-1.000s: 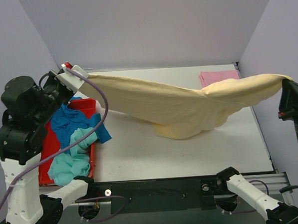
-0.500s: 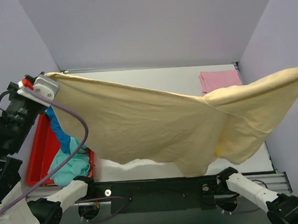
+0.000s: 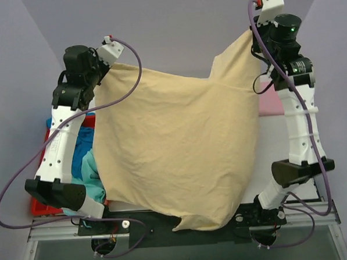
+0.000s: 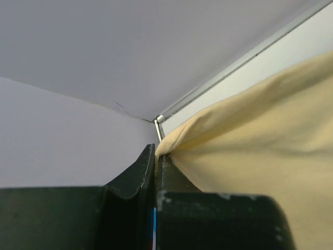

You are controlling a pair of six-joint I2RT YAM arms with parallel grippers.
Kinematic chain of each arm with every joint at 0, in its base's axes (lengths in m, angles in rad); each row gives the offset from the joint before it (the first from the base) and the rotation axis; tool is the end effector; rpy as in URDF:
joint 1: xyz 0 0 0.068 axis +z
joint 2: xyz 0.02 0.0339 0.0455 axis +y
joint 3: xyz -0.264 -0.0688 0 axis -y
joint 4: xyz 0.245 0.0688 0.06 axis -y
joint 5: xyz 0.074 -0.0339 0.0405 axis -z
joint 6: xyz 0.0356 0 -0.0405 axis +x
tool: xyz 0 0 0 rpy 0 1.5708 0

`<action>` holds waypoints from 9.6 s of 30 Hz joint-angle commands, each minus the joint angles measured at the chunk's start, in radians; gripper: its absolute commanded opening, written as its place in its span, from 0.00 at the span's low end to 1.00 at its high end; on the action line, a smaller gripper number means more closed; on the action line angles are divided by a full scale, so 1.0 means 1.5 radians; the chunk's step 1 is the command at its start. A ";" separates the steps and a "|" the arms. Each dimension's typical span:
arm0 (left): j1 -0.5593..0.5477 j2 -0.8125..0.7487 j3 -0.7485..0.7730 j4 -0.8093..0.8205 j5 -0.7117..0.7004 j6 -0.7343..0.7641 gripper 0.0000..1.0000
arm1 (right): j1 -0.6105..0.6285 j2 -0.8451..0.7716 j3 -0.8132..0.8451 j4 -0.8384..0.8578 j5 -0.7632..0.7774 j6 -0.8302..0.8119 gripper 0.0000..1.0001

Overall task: Fold and stack the t-shirts
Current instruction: Flatten out the tshirt, then fold the flattened tshirt in 1/3 of the way

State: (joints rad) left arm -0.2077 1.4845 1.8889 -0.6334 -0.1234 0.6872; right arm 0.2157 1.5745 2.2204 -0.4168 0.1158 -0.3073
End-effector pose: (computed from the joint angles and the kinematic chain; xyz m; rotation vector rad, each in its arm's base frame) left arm 0.2997 -0.0587 0.5033 0.7065 1.6784 0.4520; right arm 0.2812 0.0574 0.5977 -0.2521 1.3211 -0.1550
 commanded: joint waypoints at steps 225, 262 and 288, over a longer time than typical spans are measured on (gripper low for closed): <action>-0.163 -0.222 -0.655 -0.159 0.316 0.200 0.84 | -0.357 -0.200 -0.692 -0.214 -0.031 0.446 0.54; -0.101 -0.102 -0.604 0.001 0.335 -0.096 0.85 | 0.045 -0.024 -0.815 -0.174 0.008 0.463 0.00; -0.101 -0.105 -0.598 -0.006 0.347 -0.086 0.85 | 0.068 -0.106 -0.730 -0.264 0.024 0.529 0.42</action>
State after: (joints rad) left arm -0.3645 1.3434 0.9783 -0.6670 0.3717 0.5545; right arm 0.3180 1.2362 1.0306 -0.7773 0.0353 0.5362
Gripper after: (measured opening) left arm 0.848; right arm 0.419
